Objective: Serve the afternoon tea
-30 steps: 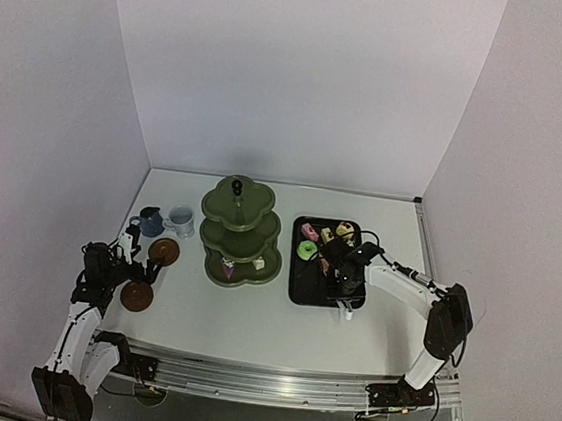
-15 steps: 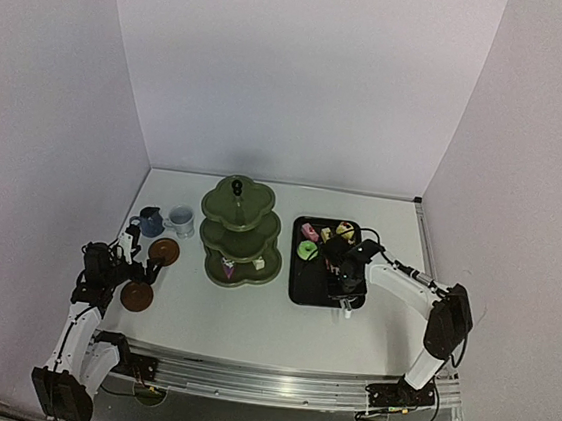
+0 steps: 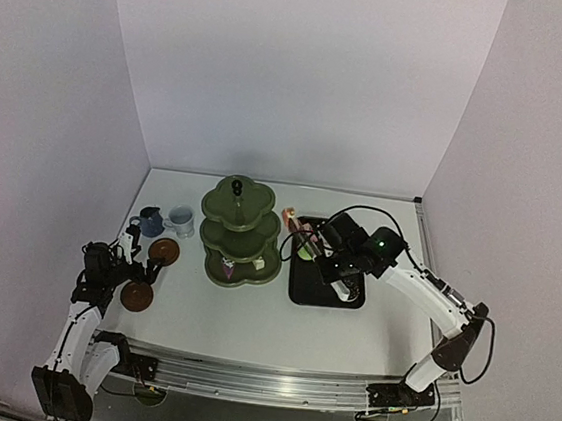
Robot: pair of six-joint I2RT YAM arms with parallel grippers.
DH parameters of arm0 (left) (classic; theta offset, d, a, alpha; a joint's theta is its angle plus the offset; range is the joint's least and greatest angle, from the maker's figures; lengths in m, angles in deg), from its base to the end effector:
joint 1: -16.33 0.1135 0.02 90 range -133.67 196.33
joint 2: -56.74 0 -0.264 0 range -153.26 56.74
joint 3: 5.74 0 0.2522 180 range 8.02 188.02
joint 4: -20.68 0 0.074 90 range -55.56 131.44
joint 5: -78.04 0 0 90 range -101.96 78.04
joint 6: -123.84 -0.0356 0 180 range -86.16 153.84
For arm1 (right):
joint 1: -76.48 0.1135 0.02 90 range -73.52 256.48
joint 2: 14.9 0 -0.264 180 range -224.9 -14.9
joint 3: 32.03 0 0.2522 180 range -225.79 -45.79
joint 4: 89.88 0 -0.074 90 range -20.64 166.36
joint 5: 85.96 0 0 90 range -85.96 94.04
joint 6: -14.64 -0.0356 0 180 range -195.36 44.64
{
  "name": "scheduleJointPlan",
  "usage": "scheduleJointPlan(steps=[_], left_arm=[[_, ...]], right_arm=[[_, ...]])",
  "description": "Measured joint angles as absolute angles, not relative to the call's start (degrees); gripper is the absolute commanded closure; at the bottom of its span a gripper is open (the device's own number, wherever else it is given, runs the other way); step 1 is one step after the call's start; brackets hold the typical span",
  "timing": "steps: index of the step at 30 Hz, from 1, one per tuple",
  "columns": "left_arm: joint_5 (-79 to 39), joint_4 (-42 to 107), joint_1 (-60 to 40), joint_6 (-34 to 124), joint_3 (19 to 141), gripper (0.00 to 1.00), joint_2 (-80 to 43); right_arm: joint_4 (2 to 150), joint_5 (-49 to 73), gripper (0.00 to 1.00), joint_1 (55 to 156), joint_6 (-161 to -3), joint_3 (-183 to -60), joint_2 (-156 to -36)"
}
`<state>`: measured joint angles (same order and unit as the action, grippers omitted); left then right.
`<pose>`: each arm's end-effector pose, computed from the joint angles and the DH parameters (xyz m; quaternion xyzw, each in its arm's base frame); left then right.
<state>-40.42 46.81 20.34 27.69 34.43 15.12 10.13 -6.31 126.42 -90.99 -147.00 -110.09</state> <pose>0.1689 -0.0052 0.2337 0.1428 0.8265 -0.1649 0.5189 0.2207 0.2526 0.3672 -0.2617 0.9265 0.0653 0.2624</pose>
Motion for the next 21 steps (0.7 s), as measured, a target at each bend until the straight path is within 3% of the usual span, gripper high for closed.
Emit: scheduleJointPlan(steps=[10,21], left_arm=[[-40.43,46.8,20.34,27.69,34.41,0.01,15.12],[-40.47,46.8,20.34,27.66,34.41,0.01,15.45]], right_arm=[[9.29,1.42,0.89,132.66,-85.43,-150.45,-115.28],[10.1,1.37,0.86,133.67,-82.07,-160.27,-125.79]])
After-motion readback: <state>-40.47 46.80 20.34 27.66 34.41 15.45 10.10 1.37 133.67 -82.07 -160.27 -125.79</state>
